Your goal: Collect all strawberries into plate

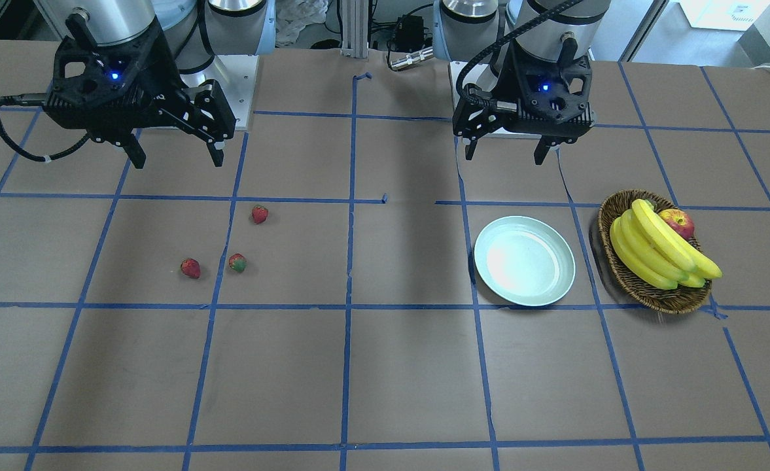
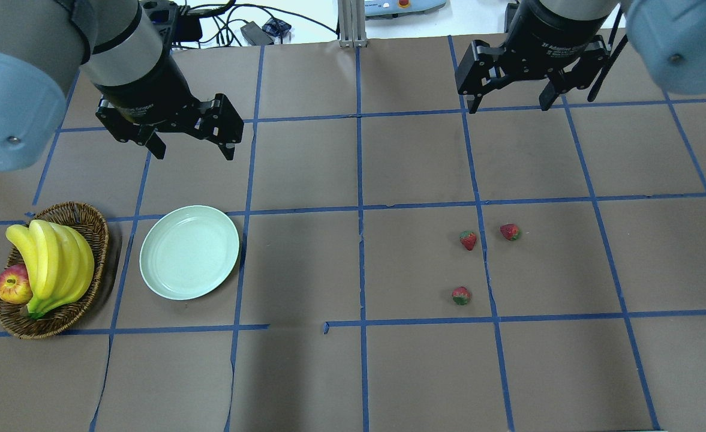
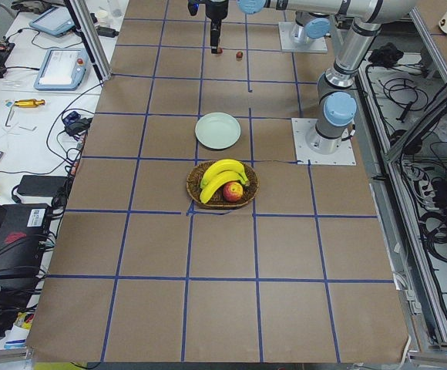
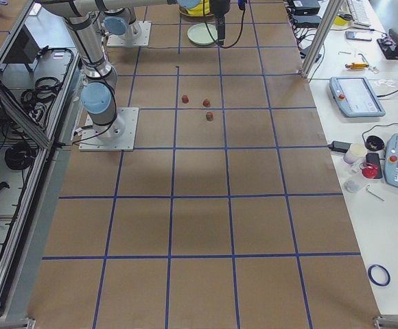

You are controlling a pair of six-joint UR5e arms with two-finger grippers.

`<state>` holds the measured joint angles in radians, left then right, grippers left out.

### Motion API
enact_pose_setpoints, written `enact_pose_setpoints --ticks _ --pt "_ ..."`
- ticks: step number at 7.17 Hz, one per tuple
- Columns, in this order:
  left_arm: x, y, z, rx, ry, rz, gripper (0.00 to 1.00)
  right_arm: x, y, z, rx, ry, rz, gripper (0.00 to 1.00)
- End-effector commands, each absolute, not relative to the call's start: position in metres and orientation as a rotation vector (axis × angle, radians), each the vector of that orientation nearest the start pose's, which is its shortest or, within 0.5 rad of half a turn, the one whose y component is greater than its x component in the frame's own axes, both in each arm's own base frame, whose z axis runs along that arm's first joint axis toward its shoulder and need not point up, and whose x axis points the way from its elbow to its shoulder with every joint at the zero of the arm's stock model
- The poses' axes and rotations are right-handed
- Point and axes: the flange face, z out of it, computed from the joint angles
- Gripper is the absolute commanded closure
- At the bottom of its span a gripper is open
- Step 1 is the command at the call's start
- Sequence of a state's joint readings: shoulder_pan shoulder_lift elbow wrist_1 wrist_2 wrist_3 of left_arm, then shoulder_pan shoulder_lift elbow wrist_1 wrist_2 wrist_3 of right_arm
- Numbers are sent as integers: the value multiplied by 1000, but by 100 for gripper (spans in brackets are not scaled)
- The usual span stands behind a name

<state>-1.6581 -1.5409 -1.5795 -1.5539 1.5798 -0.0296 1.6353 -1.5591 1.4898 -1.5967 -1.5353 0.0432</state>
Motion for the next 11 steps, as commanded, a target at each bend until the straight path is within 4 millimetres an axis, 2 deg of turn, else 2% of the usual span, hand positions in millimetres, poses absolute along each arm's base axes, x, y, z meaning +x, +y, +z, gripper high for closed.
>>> enact_pose_setpoints --ticks 1,8,9,11 --pt "-175 -469 499 93 3133 -58 0 168 -497 523 -40 3108 -146 0" --pt "-175 -468 500 93 3131 -59 0 169 -500 516 -47 3106 -124 0" --pt "-174 -468 500 93 3131 -56 0 166 -505 509 -38 3103 -105 0" --pt "-175 -468 499 93 3131 -54 0 158 -522 481 -100 3120 -14 0"
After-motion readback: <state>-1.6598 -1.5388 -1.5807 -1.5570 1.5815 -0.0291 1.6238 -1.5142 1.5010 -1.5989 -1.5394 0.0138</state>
